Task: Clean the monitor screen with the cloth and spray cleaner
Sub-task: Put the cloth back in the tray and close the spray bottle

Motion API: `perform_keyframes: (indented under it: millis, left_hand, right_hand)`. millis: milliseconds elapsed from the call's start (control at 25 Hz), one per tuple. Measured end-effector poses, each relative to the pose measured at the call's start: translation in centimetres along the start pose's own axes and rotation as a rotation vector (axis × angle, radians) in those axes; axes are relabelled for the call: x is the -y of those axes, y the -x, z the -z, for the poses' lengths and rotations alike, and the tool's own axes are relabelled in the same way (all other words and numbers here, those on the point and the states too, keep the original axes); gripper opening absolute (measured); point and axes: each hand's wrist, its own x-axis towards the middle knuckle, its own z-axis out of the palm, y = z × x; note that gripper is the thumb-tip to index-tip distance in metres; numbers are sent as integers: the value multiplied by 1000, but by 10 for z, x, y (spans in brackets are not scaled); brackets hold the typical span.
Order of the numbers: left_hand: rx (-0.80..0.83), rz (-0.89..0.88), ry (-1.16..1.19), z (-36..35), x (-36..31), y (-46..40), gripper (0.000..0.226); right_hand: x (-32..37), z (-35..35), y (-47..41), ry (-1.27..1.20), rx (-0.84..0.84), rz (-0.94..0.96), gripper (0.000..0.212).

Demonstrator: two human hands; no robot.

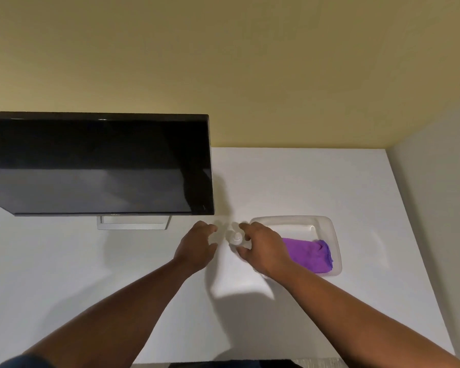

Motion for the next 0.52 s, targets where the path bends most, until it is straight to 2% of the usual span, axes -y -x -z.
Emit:
perform_keyframes:
  millis: [120, 360, 520]
  left_hand:
    - [36, -39, -42, -8, 10, -17, 38]
    - [25, -132, -44, -12, 16, -27, 20]
    - [-54, -169, 82, -1, 0, -19, 27]
  right_hand:
    - [1, -10, -6, 157, -58, 13, 47]
    - [2, -25, -13, 300, -69, -33, 36]
    - [7, -24, -15, 333, -52, -46, 35]
